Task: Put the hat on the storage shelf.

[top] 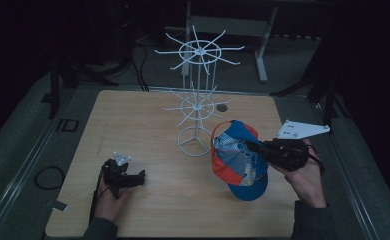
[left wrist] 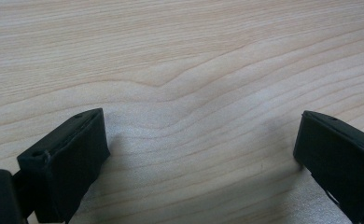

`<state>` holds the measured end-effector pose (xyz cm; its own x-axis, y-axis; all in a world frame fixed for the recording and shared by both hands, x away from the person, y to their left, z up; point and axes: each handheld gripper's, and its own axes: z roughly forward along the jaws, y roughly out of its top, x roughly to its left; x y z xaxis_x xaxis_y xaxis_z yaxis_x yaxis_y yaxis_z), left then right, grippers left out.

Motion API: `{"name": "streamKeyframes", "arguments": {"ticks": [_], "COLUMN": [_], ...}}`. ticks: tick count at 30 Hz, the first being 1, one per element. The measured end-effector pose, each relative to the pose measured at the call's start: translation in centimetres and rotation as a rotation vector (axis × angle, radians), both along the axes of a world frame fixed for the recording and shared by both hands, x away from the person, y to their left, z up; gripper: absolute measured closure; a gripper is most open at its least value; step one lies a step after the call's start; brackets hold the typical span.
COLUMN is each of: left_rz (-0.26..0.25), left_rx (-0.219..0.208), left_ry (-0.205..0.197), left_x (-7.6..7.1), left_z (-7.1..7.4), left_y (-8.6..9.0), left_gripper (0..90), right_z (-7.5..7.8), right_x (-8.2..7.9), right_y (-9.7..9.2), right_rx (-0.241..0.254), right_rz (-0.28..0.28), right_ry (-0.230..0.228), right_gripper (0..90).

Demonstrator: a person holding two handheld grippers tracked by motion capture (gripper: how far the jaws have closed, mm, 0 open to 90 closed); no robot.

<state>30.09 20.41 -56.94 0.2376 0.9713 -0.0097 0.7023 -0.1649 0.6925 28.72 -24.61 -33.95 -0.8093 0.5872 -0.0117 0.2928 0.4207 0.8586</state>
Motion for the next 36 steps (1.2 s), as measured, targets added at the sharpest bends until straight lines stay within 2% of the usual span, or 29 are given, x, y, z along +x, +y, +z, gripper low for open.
{"name": "streamKeyframes", "arguments": {"ticks": [17,36], "left_rz": [0.0,0.001], "left_rx": [0.0,-0.001], "left_ry": [0.0,0.0], "left_x": [0.0,0.0], "left_z": [0.0,0.0], "left_y": [0.0,0.0], "left_gripper": [3.4,3.4], "right_z": [1.0,2.2], "right_x": [0.6,1.8], "right_y": [-0.3,-1.0], "right_rx": [0.052,0.117], "right_rz": [-0.041,-0.115], "right_ry": [-0.02,-0.046], "right_gripper": [88.9,89.0]}}
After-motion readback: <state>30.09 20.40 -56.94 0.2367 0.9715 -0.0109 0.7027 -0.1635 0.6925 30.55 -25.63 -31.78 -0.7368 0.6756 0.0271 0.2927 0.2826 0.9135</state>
